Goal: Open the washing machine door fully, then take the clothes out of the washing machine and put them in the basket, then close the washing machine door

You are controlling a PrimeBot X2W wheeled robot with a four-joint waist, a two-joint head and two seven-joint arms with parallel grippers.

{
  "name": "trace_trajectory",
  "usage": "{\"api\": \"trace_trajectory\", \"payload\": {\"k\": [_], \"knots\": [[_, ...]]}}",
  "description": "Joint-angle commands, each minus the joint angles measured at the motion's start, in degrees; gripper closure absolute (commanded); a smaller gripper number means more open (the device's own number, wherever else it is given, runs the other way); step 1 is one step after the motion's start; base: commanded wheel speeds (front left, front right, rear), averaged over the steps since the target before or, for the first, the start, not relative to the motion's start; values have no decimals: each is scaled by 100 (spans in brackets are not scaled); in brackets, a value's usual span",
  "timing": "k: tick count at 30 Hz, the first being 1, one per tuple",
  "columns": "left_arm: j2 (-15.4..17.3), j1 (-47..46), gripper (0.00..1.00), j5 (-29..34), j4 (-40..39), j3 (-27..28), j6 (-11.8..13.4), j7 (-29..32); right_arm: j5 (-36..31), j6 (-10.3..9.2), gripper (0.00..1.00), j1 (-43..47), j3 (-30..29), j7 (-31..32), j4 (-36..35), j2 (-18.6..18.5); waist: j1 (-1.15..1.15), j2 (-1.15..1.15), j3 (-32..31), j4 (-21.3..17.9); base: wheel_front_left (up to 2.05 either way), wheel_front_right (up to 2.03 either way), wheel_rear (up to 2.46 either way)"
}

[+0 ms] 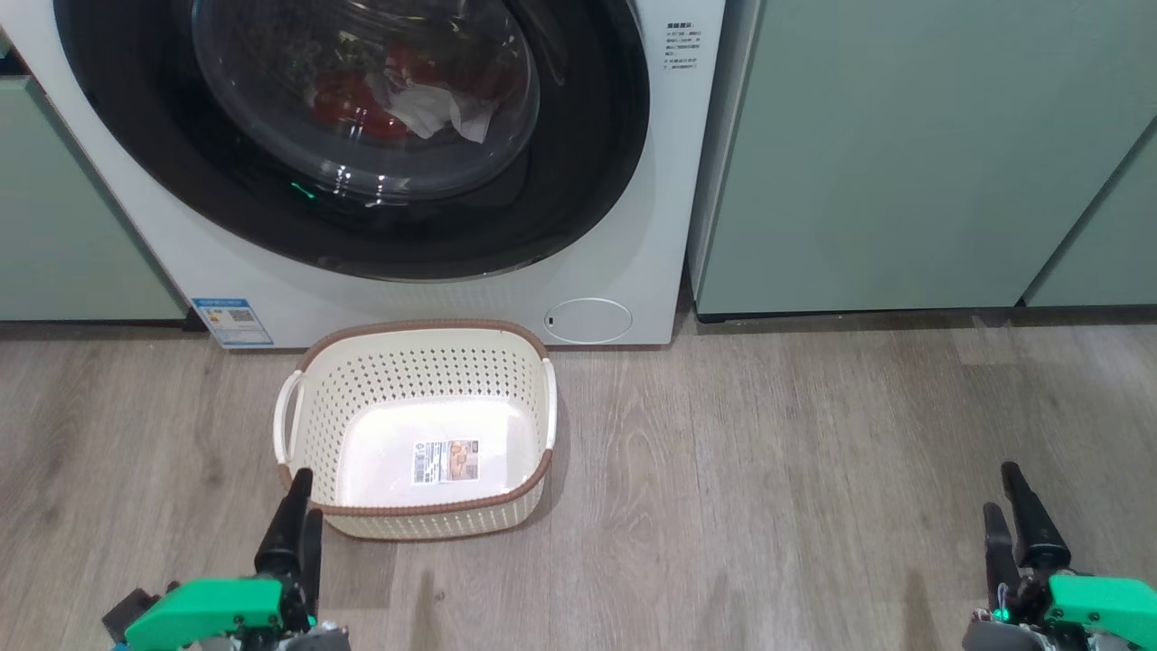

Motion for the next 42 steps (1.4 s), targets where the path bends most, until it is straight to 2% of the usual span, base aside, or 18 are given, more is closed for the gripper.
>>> {"api": "trace_trajectory", "payload": {"k": [1,15,26,42], "knots": [[28,-276,0,89,-207,22,-4,-52,-12,0,0,-185,25,-82,-215,-42,0,0,2,1,0,0,0],[33,-355,0,848,-425,59,-9,-289,-715,-1,0,-275,172,-318,-285,-45,0,0,30,9,0,0,0],[37,-409,0,1915,-647,58,-11,-474,-1682,-1,0,-341,304,-504,-498,-48,0,0,59,21,0,0,0],[63,-485,0,3729,-891,-241,387,-744,-3391,-1,0,-441,537,-774,-706,-51,0,0,96,42,0,0,0]]}}
